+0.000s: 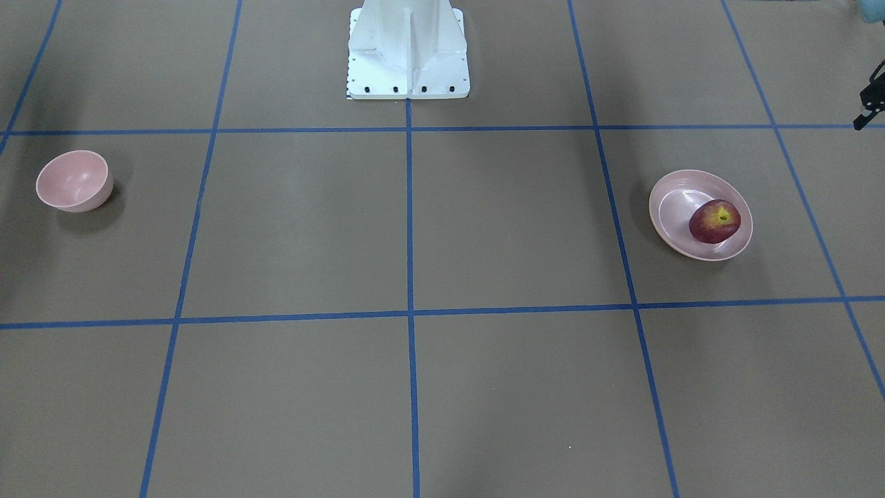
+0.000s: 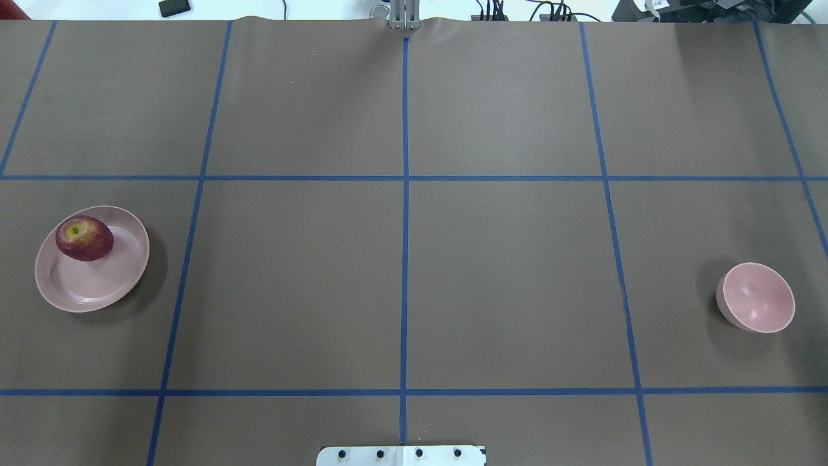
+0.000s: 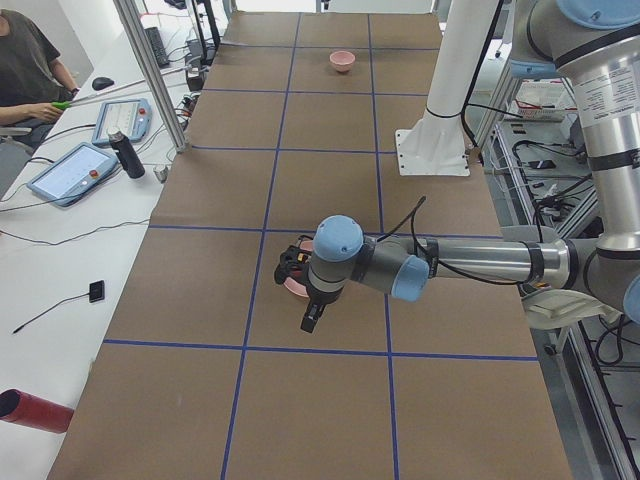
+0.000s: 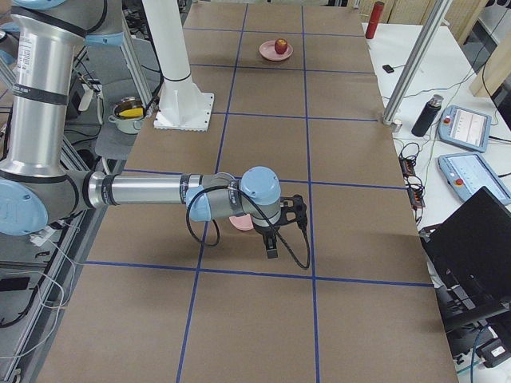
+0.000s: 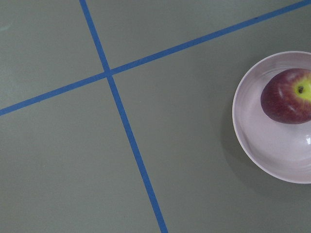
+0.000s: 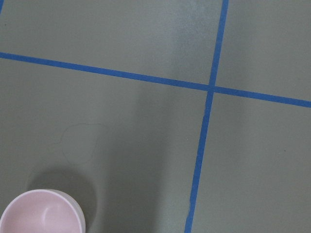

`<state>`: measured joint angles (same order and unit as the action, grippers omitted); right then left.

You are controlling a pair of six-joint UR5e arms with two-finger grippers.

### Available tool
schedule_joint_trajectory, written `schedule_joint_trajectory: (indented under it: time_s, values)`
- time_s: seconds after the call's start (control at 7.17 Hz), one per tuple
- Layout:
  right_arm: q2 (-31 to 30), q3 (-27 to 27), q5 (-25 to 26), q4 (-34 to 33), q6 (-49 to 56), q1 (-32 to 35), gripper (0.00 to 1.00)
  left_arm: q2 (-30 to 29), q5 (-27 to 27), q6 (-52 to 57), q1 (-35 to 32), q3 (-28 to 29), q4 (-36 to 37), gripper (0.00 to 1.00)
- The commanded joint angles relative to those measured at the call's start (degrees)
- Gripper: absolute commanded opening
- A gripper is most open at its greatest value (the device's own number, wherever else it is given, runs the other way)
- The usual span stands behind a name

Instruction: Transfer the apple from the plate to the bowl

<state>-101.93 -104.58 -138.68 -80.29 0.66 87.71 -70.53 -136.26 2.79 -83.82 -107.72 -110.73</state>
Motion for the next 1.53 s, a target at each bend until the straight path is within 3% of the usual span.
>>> schedule_joint_trajectory:
  time_s: [0.0,0.28,0.42,0.84,1.4]
  values:
    - [-1.77,0.07,-0.18,5.81,-0.3,-3.14,1.0,0.31,-0.84,-0.06,0.15,-0.12,-0.28,0.98]
    - [-5.2,0.34,-0.1,15.21,-7.54,-7.18,1.0,0.31,-2.85,-0.06,0.24,-0.21,-0.28,0.98]
    - [-5.3,0.34,0.25,16.73,-12.73,-11.38,1.0,0.22,-3.21,-0.06,0.24,-0.21,-0.36,0.98]
    - [-5.39,4.36,0.34,20.5,-14.54,-17.82,1.0,0.22,-2.78,-0.06,0.24,0.05,-1.07,0.98]
    - [-4.86,5.26,2.19,20.97,-15.51,-24.16,0.99,0.22,-2.78,-0.06,0.24,0.14,-1.07,0.98]
